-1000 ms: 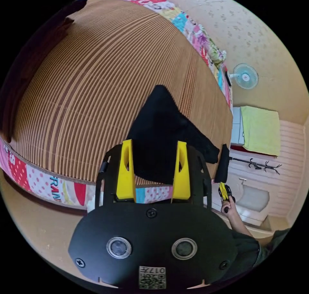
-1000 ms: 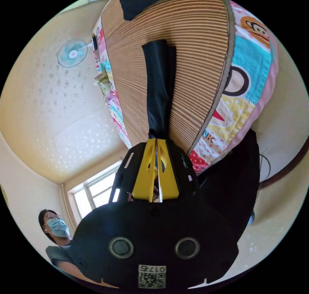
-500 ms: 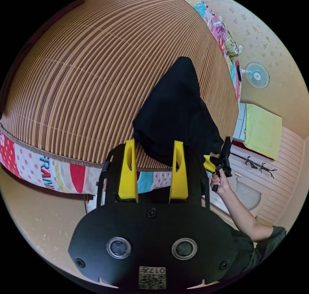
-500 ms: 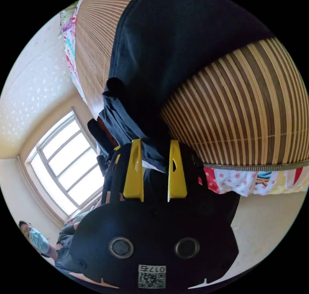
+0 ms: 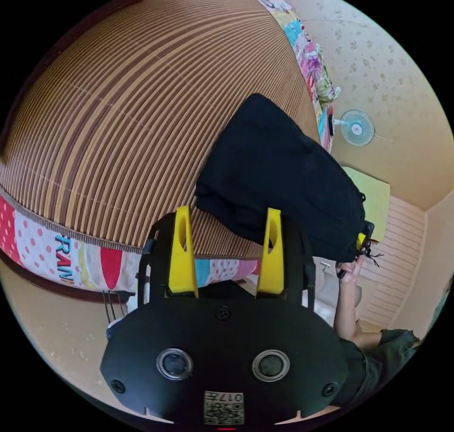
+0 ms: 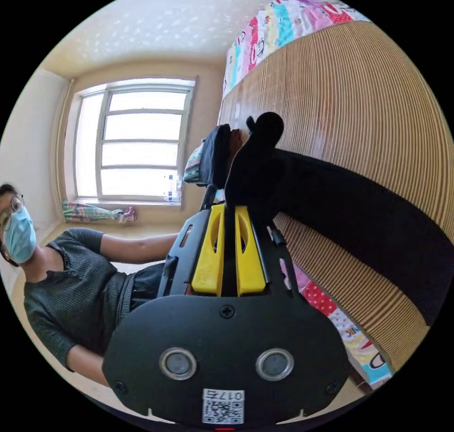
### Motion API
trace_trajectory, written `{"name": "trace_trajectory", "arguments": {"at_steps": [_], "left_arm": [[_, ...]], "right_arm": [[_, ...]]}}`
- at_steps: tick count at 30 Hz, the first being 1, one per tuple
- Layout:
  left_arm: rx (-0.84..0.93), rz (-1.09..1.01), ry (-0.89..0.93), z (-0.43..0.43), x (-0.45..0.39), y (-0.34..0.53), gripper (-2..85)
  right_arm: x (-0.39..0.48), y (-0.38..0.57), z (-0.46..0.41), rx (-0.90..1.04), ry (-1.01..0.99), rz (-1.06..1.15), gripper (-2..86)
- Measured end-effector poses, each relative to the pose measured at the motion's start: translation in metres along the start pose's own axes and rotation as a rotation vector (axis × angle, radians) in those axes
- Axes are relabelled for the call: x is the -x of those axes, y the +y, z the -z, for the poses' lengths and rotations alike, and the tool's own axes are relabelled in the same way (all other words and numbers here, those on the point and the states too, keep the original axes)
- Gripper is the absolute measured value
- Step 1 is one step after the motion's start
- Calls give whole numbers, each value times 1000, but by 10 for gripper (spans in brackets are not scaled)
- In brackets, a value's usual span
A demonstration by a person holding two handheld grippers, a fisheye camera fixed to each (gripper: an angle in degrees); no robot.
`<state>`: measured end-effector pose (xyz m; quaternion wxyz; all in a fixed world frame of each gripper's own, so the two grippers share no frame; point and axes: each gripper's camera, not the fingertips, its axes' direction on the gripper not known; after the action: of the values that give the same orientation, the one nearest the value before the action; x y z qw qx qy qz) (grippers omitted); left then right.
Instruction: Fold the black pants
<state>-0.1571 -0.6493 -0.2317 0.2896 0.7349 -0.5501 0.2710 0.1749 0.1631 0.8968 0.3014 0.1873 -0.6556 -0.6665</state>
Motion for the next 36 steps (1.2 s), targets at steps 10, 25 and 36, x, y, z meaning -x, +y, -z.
{"name": "trace_trajectory", "arguments": {"at_steps": [10,25,36], "left_arm": [[-11,20,-67,-18,35,-47,157],[70,-431,427,23,18,-68,51],[422,-943,236,-124,-159,-17,53]], "right_arm": [[-135,74,61,-317,237,-703,5],[-136,-2,-51,31,340,-569,4],[-147,49,-22,79,-105,-368,3]]}}
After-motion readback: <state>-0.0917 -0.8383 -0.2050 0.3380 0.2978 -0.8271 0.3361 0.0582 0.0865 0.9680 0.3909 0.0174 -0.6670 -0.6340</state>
